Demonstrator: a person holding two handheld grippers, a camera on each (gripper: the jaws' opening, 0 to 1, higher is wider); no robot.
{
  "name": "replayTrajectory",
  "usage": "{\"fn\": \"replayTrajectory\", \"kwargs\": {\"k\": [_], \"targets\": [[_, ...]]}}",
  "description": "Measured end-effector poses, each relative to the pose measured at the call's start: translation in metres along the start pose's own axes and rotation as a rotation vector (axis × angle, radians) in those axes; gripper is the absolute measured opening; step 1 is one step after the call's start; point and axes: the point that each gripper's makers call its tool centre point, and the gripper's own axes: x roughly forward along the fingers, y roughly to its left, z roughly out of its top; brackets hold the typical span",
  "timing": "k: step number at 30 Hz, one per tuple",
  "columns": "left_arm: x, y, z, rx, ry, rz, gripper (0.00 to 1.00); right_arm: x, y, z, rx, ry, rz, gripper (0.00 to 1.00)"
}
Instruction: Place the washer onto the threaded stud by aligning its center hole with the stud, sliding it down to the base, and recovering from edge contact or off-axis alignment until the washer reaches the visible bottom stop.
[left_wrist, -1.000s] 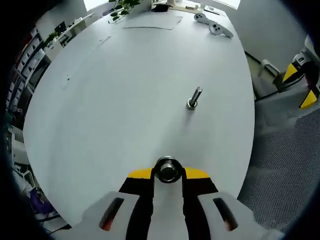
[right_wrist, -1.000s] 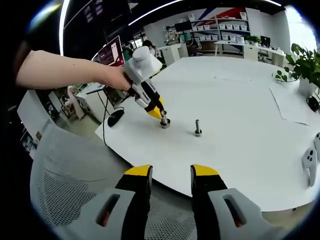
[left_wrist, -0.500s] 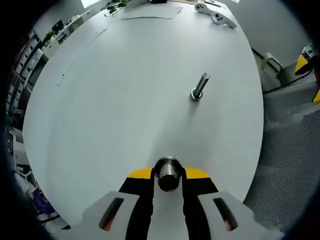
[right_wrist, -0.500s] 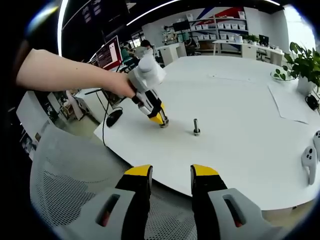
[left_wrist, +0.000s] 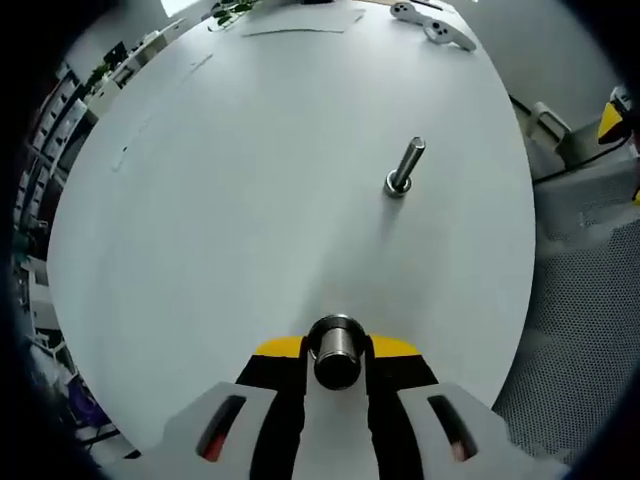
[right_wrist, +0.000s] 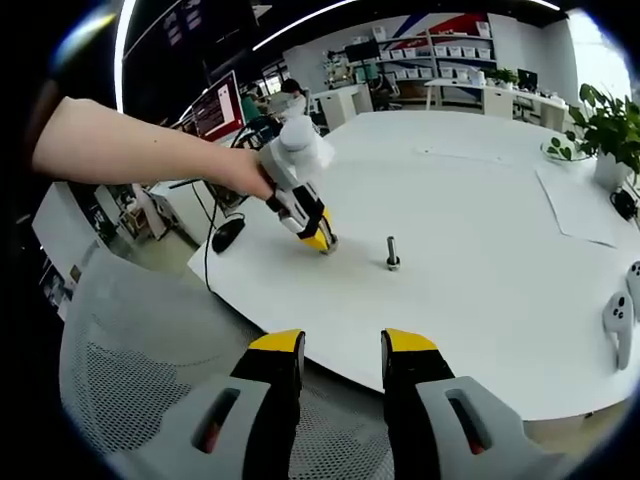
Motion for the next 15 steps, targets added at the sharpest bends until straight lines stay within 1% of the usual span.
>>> {"fn": "replayTrajectory", "kwargs": {"k": [1, 4, 7, 8, 9, 10, 12, 15], "targets": [[0.0, 0.0, 0.001, -0.027, -0.014, 0.004, 0.21, 0.0, 0.0, 0.0, 0.001, 0.001, 0.0, 0.33], [0.0, -0.002, -0.003, -0.027, -0.018, 0.004, 0.24, 0.0, 0.0, 0.0, 0.003, 0.002, 0.001, 0.33], [-0.002, 0.0, -0.008, -0.027, -0.024, 0.033, 0.29, 0.0, 0.0, -0.001, 0.0, 0.006, 0.002, 0.33], [-0.004, 0.003, -0.007, -0.045, -0.047, 0.047, 0.31, 0.0, 0.0, -0.001, 0.0, 0.006, 0.003, 0.33], [-0.004, 0.002, -0.007, -0.051, -0.054, 0.044, 0.32, 0.001, 0.0, -0.001, -0.002, 0.007, 0.004, 0.33], [-0.007, 0.001, -0.008, -0.073, -0.068, 0.041, 0.32, 0.001, 0.0, -0.001, -0.003, 0.008, 0.006, 0.33], [-0.011, 0.003, -0.009, -0.084, -0.086, 0.058, 0.31, 0.001, 0.001, -0.001, -0.007, 0.01, 0.008, 0.33], [-0.02, 0.006, -0.007, -0.125, -0.139, 0.081, 0.31, 0.0, 0.001, -0.001, -0.007, 0.005, 0.007, 0.33]]}}
